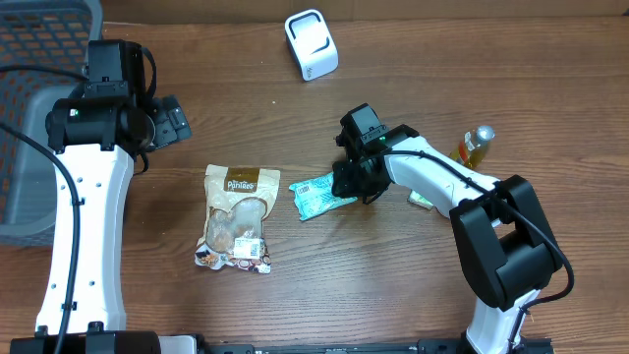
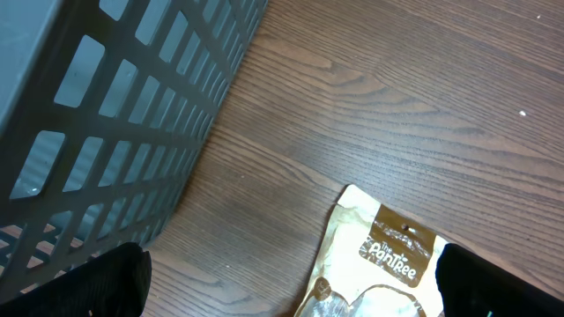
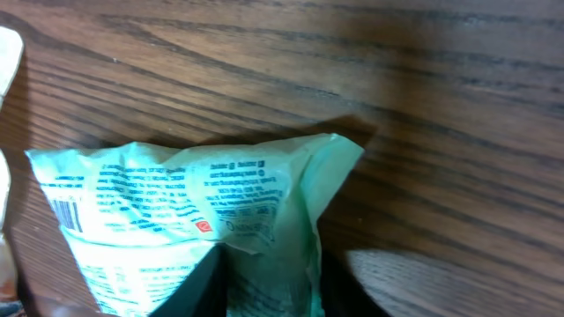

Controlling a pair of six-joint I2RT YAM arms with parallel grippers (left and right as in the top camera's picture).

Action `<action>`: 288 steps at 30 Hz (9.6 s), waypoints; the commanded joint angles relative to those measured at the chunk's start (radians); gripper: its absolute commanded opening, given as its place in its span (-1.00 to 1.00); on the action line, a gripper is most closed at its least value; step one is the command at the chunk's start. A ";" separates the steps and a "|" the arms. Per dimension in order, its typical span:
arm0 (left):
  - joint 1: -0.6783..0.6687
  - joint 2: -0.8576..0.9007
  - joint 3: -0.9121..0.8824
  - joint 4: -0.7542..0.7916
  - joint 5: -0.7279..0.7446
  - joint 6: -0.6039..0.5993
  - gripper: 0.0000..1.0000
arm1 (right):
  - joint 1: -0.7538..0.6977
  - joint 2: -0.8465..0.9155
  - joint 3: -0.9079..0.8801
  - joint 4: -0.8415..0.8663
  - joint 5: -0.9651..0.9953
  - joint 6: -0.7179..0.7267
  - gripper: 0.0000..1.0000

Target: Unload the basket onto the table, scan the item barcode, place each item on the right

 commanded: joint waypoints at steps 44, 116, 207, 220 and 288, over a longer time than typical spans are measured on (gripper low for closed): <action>0.002 -0.005 0.009 0.003 -0.013 0.012 0.99 | -0.063 -0.227 -0.004 -0.158 -0.211 -0.215 -0.93; 0.002 -0.005 0.009 0.003 -0.013 0.012 0.99 | -0.063 -0.405 -0.001 -0.121 -0.241 -0.210 -0.93; 0.002 -0.005 0.009 0.003 -0.013 0.012 0.99 | 0.177 -0.100 0.382 0.405 0.852 -0.844 -0.93; 0.002 -0.005 0.009 0.003 -0.013 0.012 0.99 | 0.168 0.017 0.382 0.737 0.856 -1.072 -0.93; 0.002 -0.005 0.009 0.003 -0.013 0.012 0.99 | 0.105 0.418 0.382 1.140 0.859 -1.216 -0.93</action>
